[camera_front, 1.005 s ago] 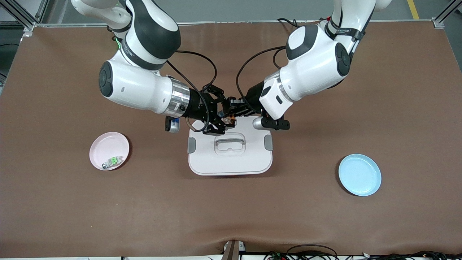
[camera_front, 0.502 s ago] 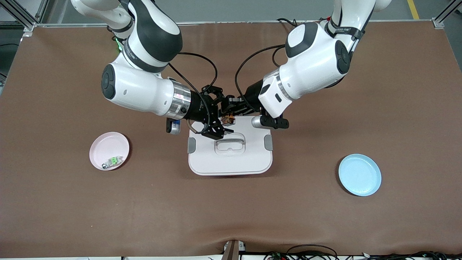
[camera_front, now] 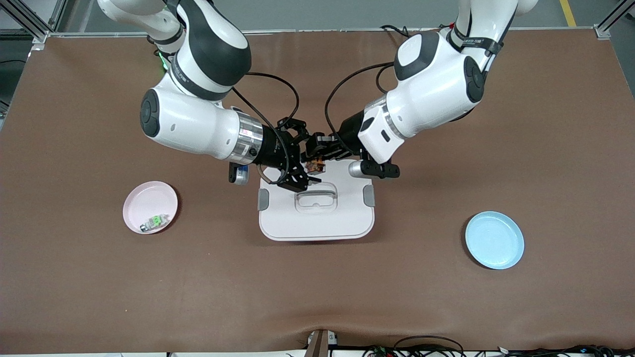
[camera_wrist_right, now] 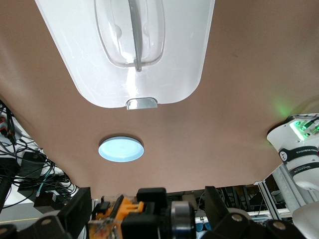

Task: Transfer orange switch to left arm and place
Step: 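Open the right gripper and withdraw while the left gripper pulls away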

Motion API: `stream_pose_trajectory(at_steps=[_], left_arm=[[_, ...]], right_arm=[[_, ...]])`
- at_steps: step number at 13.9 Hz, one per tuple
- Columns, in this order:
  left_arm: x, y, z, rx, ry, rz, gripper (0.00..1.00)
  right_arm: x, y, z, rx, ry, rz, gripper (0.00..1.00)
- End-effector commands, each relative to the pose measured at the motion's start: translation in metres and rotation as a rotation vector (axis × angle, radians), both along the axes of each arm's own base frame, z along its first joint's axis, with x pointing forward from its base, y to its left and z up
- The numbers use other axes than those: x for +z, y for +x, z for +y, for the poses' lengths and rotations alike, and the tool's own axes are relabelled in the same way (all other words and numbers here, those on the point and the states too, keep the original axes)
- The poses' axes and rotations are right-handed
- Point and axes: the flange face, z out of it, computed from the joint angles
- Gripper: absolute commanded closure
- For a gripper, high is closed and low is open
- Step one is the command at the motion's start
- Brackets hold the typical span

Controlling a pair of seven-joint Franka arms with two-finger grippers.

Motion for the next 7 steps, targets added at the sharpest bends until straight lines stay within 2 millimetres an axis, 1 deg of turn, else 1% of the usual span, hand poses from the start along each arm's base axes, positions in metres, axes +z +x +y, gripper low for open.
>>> stream_pose_trajectory(at_steps=[1,3,5,7], left_arm=[[0.022,0.005,0.034,-0.01,0.002,0.047,0.95],[0.037,0.01,0.067,-0.025,0.029,0.073,0.95],[0.054,0.006,0.091,-0.047,0.12,0.041,0.95],[0.062,-0.005,0.103,-0.098,0.282,-0.002,0.95]], right_arm=[[0.004,0.001,0.004,-0.001,-0.015,-0.019,0.0],[0.003,0.004,-0.001,0.003,-0.027,-0.031,0.0],[0.004,0.007,-0.009,0.03,-0.046,-0.063,0.0],[0.001,0.015,-0.022,0.051,-0.05,-0.079,0.0]])
